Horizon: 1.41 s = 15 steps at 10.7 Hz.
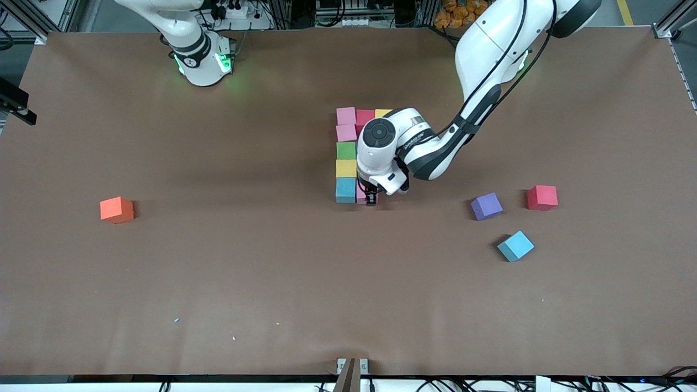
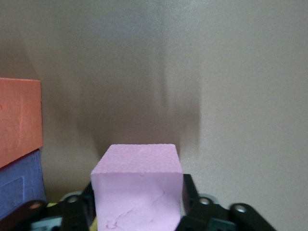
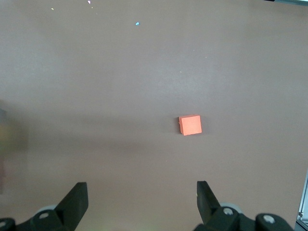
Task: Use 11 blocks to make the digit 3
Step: 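Lower the pink cube beside the cyan cube with the left gripper, then open the left gripper and move it to the loose cyan cube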
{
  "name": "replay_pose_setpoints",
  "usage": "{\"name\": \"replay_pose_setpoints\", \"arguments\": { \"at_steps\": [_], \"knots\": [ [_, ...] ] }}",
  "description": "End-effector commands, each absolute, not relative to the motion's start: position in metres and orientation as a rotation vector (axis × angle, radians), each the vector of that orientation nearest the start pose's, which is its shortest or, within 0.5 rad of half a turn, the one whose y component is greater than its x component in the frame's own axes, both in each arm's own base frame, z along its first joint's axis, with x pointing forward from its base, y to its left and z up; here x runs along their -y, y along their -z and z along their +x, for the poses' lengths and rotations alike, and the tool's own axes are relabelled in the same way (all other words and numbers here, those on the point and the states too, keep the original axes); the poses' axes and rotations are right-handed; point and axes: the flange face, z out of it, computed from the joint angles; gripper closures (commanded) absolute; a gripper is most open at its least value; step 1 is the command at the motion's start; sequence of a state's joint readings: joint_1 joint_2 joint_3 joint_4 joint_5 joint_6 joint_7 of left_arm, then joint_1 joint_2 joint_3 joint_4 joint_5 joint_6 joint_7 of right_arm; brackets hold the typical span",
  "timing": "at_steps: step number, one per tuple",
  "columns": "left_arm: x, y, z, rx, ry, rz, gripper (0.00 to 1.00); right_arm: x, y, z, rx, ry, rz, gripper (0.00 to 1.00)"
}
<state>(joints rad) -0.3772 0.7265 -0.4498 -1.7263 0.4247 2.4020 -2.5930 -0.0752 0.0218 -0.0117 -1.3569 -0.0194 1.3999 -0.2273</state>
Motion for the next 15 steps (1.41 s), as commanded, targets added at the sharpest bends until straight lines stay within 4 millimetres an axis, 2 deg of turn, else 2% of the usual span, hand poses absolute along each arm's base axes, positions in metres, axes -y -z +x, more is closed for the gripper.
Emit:
{"name": "replay_pose_setpoints", "arguments": {
  "at_steps": [1, 2, 4, 6, 9, 11, 12, 13, 14, 15],
  "knots": [
    [0.472, -0.203, 0.476, 2.242, 0.033, -2.293, 0.00, 0.050, -0.695, 0.537, 0.222, 0.019, -3.154, 0.00],
    [0.472, -0.212, 0.469, 2.227, 0.055, -2.299, 0.00, 0.050, -0.695, 0.537, 0.222, 0.019, -3.154, 0.00],
    [0.473, -0.234, 0.467, 2.232, 0.082, -2.333, 0.00, 0.050, -0.693, 0.540, 0.227, 0.019, -3.154, 0.00],
    [0.470, -0.262, 0.471, 2.191, 0.142, -2.372, 0.00, 0.049, -0.685, 0.543, 0.245, -0.002, -3.150, 0.00],
    [0.457, -0.308, 0.484, 2.086, 0.214, -2.470, 0.00, 0.048, -0.687, 0.538, 0.242, -0.012, -3.149, 0.00],
    [0.427, -0.333, 0.506, 1.984, 0.238, -2.533, 0.00, 0.048, -0.683, 0.539, 0.243, -0.025, -3.152, 0.00],
    [0.414, -0.347, 0.512, 1.855, 0.214, -2.595, 0.00, 0.048, -0.682, 0.539, 0.241, -0.025, -3.154, 0.00],
    [0.396, -0.366, 0.526, 1.755, 0.157, -2.636, 0.00, 0.047, -0.688, 0.538, 0.237, 0.000, -3.153, 0.00],
    [0.366, -0.381, 0.544, 1.666, 0.124, -2.654, 0.00, 0.045, -0.696, 0.537, 0.240, 0.027, -3.152, 0.00],
    [0.344, -0.390, 0.553, 1.563, 0.100, -2.682, 0.00, 0.042, -0.702, 0.537, 0.244, 0.050, -3.147, 0.00]
  ]
}}
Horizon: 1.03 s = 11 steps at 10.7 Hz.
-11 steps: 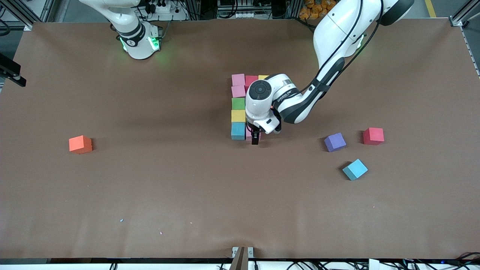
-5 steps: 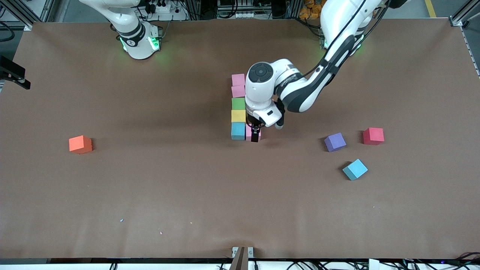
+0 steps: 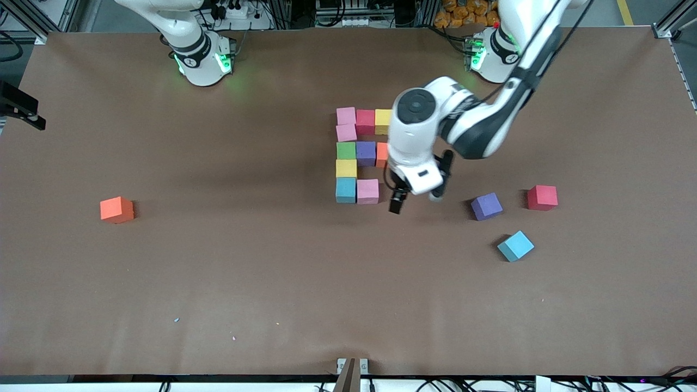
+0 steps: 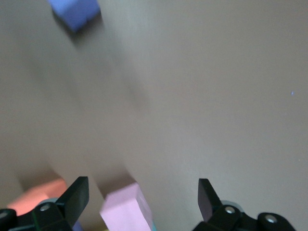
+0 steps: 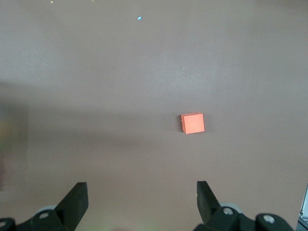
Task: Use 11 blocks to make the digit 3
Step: 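Open the left gripper and move it to the loose cyan cube, then grasp the cyan cube with the left gripper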
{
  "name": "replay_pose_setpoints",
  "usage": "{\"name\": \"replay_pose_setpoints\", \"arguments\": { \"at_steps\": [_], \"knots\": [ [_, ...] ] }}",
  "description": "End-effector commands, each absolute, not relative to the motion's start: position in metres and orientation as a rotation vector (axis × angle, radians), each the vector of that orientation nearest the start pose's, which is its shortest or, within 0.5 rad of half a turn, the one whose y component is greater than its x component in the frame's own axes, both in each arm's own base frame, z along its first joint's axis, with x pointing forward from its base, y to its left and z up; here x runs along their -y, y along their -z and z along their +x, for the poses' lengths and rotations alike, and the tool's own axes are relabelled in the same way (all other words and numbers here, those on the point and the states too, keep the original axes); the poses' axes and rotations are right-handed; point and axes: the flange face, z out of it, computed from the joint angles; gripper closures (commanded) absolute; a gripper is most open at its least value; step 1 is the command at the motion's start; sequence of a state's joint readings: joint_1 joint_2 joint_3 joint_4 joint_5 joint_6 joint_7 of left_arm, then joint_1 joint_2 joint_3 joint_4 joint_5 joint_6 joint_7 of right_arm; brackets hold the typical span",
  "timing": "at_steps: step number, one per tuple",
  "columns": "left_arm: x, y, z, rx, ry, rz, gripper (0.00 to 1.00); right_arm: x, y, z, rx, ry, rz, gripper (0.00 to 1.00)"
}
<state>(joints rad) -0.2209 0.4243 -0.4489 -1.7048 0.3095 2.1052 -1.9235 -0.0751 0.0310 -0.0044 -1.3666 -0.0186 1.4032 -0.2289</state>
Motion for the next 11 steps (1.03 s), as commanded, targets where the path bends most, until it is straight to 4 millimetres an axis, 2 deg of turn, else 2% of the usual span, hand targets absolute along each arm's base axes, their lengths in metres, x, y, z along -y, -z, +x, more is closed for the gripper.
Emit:
{"name": "replay_pose_setpoints", "arguments": {
  "at_steps": [1, 2, 4, 7, 10, 11],
  "knots": [
    [0.331, -0.393, 0.556, 1.471, 0.091, -2.704, 0.00, 0.038, -0.703, 0.537, 0.251, 0.051, -3.145, 0.00],
    [0.310, -0.392, 0.566, 1.393, 0.078, -2.724, 0.00, 0.039, -0.701, 0.538, 0.249, 0.053, -3.144, 0.00],
    [0.271, -0.389, 0.582, 1.082, 0.039, -2.820, 0.00, 0.032, -0.698, 0.540, 0.264, 0.045, -3.138, 0.00],
    [0.191, -0.403, 0.607, 0.878, 0.006, -2.857, 0.00, 0.031, -0.693, 0.540, 0.153, 0.025, -3.103, 0.00],
    [0.111, -0.404, 0.626, 0.610, -0.046, -2.927, 0.00, 0.031, -0.691, 0.537, 0.153, -0.003, -3.102, 0.00],
    [0.094, -0.405, 0.631, 0.552, -0.054, -2.943, 0.00, 0.032, -0.692, 0.537, 0.151, -0.001, -3.103, 0.00]
  ]
}}
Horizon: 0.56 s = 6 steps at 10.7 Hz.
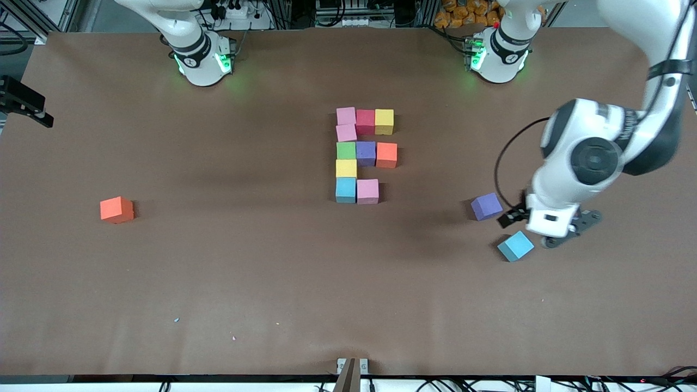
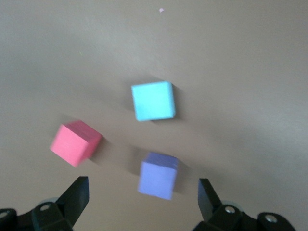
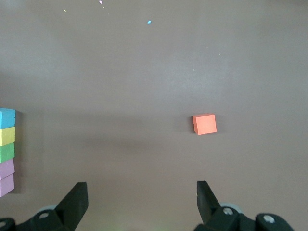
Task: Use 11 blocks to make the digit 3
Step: 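Grasp the cyan cube with the left gripper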
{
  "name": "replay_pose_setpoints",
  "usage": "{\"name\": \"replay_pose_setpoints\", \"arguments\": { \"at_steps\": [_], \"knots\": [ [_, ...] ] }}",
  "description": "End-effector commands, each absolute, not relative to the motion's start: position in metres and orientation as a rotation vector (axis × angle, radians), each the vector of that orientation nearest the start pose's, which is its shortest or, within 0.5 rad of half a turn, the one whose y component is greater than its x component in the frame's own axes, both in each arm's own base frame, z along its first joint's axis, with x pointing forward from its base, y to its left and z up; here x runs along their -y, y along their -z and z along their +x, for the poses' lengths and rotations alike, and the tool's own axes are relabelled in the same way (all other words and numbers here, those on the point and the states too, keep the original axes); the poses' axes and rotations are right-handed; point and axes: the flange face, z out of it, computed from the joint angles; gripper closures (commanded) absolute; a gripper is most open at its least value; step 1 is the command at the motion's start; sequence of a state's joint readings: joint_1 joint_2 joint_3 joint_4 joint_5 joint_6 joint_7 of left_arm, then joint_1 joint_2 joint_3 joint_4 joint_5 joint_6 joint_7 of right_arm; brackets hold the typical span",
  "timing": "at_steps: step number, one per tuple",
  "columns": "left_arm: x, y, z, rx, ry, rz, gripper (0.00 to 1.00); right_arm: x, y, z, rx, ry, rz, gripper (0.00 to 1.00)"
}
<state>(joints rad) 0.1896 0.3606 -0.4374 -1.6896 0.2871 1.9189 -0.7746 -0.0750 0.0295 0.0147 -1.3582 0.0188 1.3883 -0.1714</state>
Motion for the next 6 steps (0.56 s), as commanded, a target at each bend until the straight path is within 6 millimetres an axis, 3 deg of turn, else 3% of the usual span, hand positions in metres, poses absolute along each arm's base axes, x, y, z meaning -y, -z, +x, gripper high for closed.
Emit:
{"name": "replay_pose_setpoints", "arguments": {
  "at_steps": [1, 3, 5, 6],
  "knots": [
    [0.076, -0.402, 0.636, 0.536, -0.067, -2.951, 0.00, 0.031, -0.693, 0.535, 0.153, 0.001, -3.103, 0.00],
    [0.042, -0.397, 0.643, 0.452, -0.091, -2.977, 0.00, 0.030, -0.693, 0.528, 0.152, 0.015, -3.107, 0.00],
    [0.038, -0.374, 0.648, 0.427, -0.133, -2.995, 0.00, 0.028, -0.692, 0.527, 0.154, 0.046, -3.108, 0.00],
    [0.042, -0.368, 0.660, 0.430, -0.124, -3.017, 0.00, 0.027, -0.693, 0.523, 0.156, 0.053, -3.109, 0.00]
  ]
}}
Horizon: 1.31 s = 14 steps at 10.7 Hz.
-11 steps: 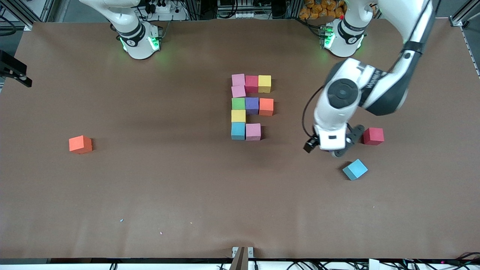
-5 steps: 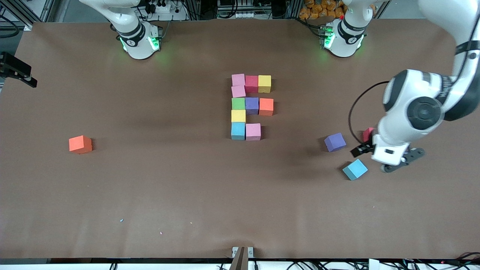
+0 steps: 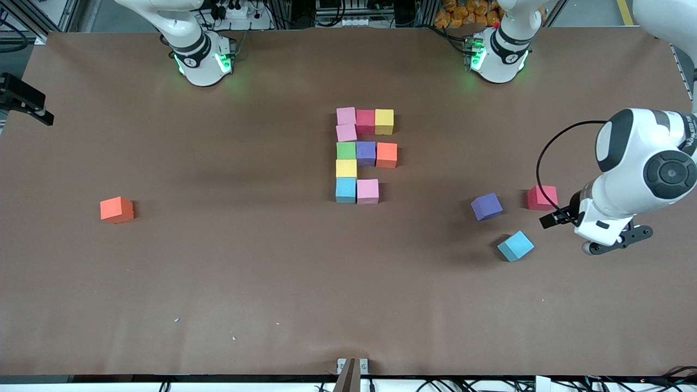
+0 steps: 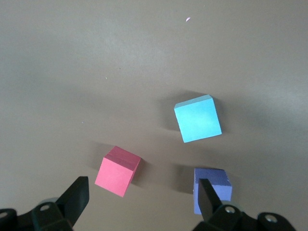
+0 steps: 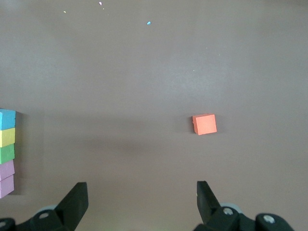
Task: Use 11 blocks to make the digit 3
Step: 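Grasp the cyan cube with the left gripper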
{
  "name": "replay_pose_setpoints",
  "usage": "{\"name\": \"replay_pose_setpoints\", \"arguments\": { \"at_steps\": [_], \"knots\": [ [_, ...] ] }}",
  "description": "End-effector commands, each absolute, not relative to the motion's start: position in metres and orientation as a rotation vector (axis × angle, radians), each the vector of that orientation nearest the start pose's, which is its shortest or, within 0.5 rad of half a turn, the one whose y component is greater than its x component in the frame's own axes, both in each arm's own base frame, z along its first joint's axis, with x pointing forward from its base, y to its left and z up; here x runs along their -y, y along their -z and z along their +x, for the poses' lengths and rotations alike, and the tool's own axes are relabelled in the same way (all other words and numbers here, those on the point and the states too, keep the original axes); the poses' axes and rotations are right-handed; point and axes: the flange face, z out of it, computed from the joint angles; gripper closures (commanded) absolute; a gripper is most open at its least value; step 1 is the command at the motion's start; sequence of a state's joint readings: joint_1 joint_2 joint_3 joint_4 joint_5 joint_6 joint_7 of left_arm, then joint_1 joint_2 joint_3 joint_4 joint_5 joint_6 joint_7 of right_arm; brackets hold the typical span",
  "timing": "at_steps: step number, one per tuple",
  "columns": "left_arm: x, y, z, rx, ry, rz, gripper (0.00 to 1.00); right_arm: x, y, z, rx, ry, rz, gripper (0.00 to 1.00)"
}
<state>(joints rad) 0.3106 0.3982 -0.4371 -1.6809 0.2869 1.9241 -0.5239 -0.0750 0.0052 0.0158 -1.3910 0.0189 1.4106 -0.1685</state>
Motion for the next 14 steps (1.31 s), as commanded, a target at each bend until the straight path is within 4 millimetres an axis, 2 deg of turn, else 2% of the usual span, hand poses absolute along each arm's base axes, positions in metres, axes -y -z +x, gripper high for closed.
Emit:
{"name": "replay_pose_setpoints", "arguments": {
  "at_steps": [1, 2, 3, 4, 6, 9, 12, 14],
  "knots": [
    [0.053, -0.361, 0.674, 0.469, -0.122, -3.037, 0.00, 0.025, -0.692, 0.518, 0.157, 0.086, -3.109, 0.00],
    [0.063, -0.345, 0.681, 0.518, -0.141, -3.037, 0.00, 0.025, -0.689, 0.511, 0.156, 0.114, -3.111, 0.00],
    [0.065, -0.328, 0.688, 0.584, -0.155, -3.036, 0.00, 0.025, -0.690, 0.504, 0.155, 0.119, -3.113, 0.00],
    [0.065, -0.319, 0.693, 0.636, -0.156, -3.036, 0.00, 0.026, -0.691, 0.504, 0.157, 0.120, -3.124, 0.00],
    [0.073, -0.304, 0.693, 0.610, -0.179, -3.040, 0.00, 0.031, -0.691, 0.503, 0.158, 0.115, -3.161, 0.00],
    [0.071, -0.292, 0.695, 0.618, -0.161, -3.030, 0.00, 0.032, -0.690, 0.503, 0.166, 0.108, -3.178, 0.00],
    [0.060, -0.270, 0.694, 0.812, -0.195, -2.969, 0.00, 0.032, -0.687, 0.505, 0.166, 0.101, -3.177, 0.00],
    [0.050, -0.255, 0.692, 0.873, -0.218, -2.938, 0.00, 0.027, -0.687, 0.505, 0.180, 0.094, -3.176, 0.00]
  ]
}}
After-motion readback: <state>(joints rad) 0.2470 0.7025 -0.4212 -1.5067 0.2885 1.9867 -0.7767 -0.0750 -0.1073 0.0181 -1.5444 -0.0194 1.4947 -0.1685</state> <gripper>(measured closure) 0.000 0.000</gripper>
